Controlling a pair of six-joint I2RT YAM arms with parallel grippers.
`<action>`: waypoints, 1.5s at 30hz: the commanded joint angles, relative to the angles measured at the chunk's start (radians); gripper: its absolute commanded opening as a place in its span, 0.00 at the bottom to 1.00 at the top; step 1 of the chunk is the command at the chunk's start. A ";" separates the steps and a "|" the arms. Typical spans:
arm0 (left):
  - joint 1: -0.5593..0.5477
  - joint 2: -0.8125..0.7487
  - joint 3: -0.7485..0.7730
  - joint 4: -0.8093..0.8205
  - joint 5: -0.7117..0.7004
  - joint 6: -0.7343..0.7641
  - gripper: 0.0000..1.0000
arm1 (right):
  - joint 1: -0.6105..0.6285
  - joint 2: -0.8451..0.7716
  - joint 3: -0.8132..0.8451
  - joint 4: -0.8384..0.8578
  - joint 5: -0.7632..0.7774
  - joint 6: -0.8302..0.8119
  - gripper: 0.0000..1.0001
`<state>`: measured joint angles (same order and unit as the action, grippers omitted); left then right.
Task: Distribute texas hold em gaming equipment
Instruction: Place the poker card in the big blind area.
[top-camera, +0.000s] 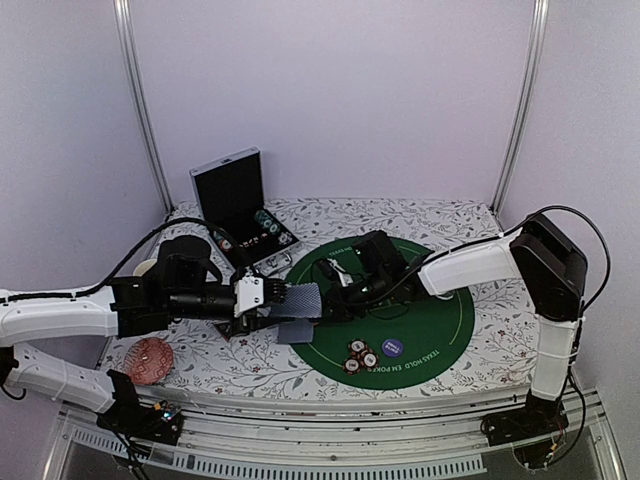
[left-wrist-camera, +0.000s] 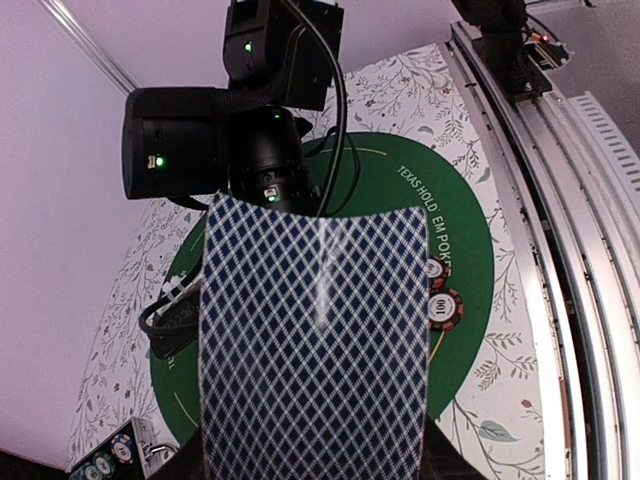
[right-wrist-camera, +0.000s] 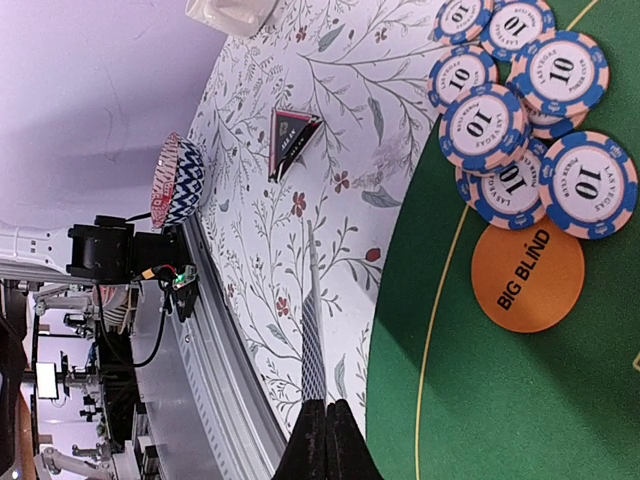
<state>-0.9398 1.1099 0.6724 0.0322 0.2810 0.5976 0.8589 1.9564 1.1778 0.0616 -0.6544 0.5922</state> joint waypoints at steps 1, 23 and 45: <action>-0.017 -0.014 0.010 0.020 0.015 -0.005 0.44 | 0.016 0.062 0.069 0.027 -0.032 0.015 0.02; -0.017 -0.010 0.010 0.020 0.020 -0.004 0.44 | 0.025 0.113 0.113 0.037 -0.040 0.026 0.02; -0.019 -0.010 0.011 0.018 0.020 -0.005 0.44 | -0.270 -0.668 -0.490 -0.179 0.189 -0.015 0.02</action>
<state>-0.9409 1.1099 0.6724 0.0322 0.2878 0.5976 0.6014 1.3472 0.7120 -0.0463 -0.5682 0.5800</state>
